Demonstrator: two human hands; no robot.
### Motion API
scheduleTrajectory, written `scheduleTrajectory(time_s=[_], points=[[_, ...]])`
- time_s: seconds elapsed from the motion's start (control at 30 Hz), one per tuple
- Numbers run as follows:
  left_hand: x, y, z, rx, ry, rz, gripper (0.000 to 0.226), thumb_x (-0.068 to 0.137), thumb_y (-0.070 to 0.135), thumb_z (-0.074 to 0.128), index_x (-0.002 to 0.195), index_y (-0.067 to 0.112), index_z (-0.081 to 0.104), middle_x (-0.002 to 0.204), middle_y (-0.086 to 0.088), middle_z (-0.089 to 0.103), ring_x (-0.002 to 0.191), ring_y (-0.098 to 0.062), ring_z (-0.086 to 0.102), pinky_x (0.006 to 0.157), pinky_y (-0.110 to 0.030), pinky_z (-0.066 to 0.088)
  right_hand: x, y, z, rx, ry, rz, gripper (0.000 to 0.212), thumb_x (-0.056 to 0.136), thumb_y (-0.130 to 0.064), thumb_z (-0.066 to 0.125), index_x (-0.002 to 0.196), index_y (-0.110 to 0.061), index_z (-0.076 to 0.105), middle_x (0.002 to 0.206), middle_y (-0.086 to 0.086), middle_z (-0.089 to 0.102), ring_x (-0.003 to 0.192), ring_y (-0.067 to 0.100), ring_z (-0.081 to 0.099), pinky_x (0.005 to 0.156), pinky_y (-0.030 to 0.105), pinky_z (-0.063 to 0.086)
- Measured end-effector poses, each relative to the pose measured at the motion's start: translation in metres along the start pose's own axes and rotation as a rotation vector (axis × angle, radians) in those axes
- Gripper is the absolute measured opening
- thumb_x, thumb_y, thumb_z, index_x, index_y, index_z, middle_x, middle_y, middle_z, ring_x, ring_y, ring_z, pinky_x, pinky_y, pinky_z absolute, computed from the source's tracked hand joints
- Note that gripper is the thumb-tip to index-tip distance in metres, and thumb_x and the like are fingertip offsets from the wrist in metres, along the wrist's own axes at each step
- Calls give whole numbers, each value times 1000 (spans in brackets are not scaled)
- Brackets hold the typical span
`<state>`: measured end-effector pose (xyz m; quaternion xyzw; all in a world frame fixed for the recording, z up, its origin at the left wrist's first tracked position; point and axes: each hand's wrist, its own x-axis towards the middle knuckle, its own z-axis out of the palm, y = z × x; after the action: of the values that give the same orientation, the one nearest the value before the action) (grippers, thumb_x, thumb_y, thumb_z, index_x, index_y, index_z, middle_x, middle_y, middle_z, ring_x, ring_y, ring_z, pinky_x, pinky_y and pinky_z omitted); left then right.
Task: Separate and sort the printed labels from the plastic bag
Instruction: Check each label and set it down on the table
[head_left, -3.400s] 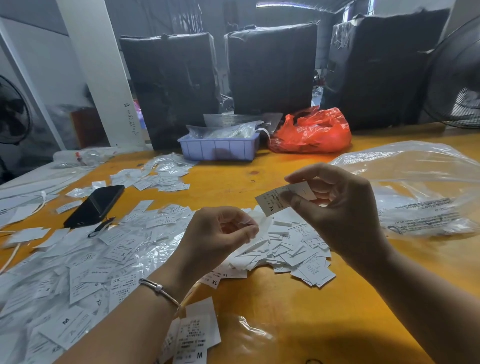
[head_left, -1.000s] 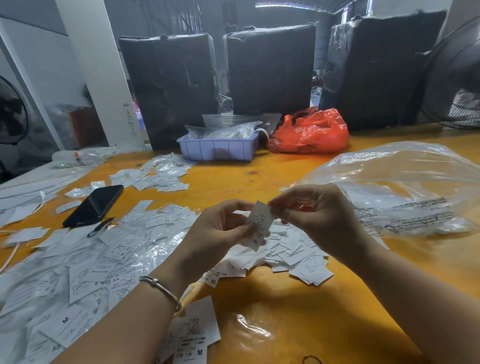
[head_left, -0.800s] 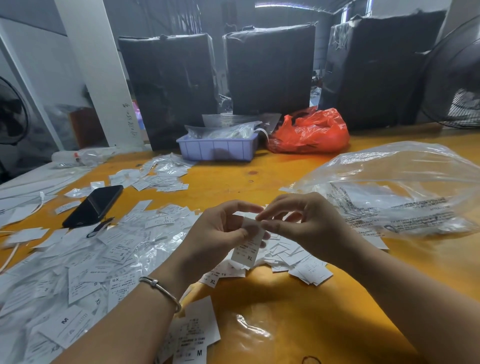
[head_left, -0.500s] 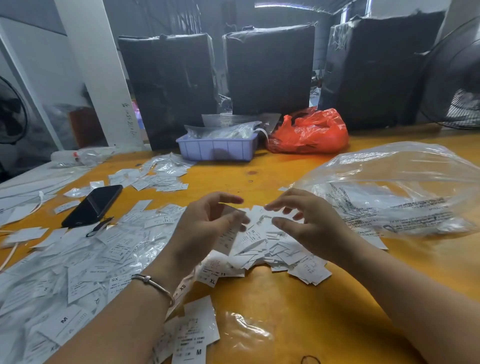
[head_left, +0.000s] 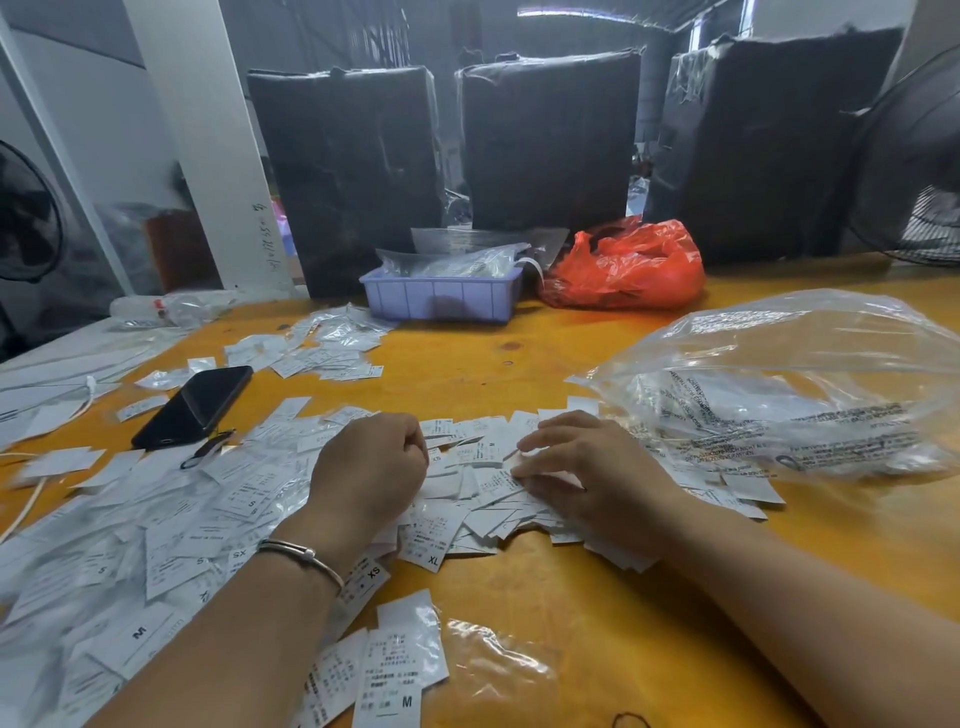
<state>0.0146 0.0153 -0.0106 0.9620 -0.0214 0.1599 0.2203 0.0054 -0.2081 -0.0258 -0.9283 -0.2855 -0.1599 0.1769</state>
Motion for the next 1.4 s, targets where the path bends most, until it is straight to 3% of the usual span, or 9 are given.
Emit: scheduleTrajectory(time_s=[0.2, 0.3, 0.4, 0.5, 0.7, 0.87, 1.07, 1.23, 1.4], points=[[-2, 2, -4, 147, 6, 26, 31, 82, 1, 55, 74, 29, 64, 99, 7, 59, 104, -18, 47, 89, -37, 41, 3, -4, 5, -10, -95, 57, 46, 90, -48, 54, 130, -26, 56, 140, -9, 49, 132, 8, 34, 107, 33, 29], [-3, 6, -2, 30, 9, 149, 27, 84, 6, 58, 83, 32, 64, 106, 10, 58, 109, -14, 43, 87, -31, 38, 2, -4, 5, -29, -66, 34, 38, 92, -49, 51, 123, -30, 62, 134, -13, 53, 129, 7, 36, 102, 30, 29], [-8, 14, 4, -150, -91, 337, 7, 88, 32, 65, 93, 30, 69, 101, 17, 60, 103, -6, 46, 87, -28, 40, 2, -2, 3, -56, -16, 7, 31, 94, -44, 50, 118, -33, 65, 127, -13, 58, 124, 9, 42, 98, 30, 32], [-12, 19, 6, -213, -254, 435, 36, 74, 58, 70, 97, 30, 74, 99, 19, 64, 102, 0, 50, 85, -20, 40, 3, 2, 1, -93, -12, -6, 29, 96, -43, 47, 116, -34, 67, 125, -12, 60, 122, 11, 44, 97, 33, 34], [-12, 21, 5, -266, -105, 473, 11, 84, 26, 73, 94, 25, 78, 92, 15, 71, 93, -3, 58, 78, -26, 49, -1, 2, -10, -20, 76, 25, 27, 89, -45, 58, 100, -25, 74, 105, -9, 70, 103, 15, 56, 90, 37, 42], [-13, 21, 2, -374, -148, 411, 26, 79, 2, 73, 81, 26, 80, 95, 17, 71, 92, 1, 61, 69, -13, 46, -8, 25, -31, -224, 493, 455, 31, 87, -22, 55, 57, -16, 58, 56, 1, 59, 58, 21, 52, 78, 37, 43], [-15, 22, 2, -455, -166, 359, 41, 80, -12, 61, 81, 24, 81, 92, 11, 73, 87, 0, 66, 75, -23, 56, -16, 58, -48, -332, 212, 913, 22, 85, -13, 48, 104, -14, 59, 112, 10, 56, 108, 28, 44, 84, 38, 24], [-16, 21, 2, -442, -175, 346, 40, 84, -4, 51, 87, 25, 79, 91, 10, 75, 79, -13, 69, 66, -37, 57, -18, 67, -52, -318, 96, 992, 9, 86, -6, 43, 85, -11, 50, 98, 9, 51, 87, 29, 52, 93, 42, 27], [-16, 21, -1, -509, -260, 309, 30, 72, 26, 51, 82, 27, 79, 82, 17, 74, 84, 2, 64, 64, -16, 52, -22, 74, -52, -282, 139, 1004, 28, 86, -2, 48, 62, -12, 39, 61, 5, 47, 55, 21, 39, 82, 38, 32]])
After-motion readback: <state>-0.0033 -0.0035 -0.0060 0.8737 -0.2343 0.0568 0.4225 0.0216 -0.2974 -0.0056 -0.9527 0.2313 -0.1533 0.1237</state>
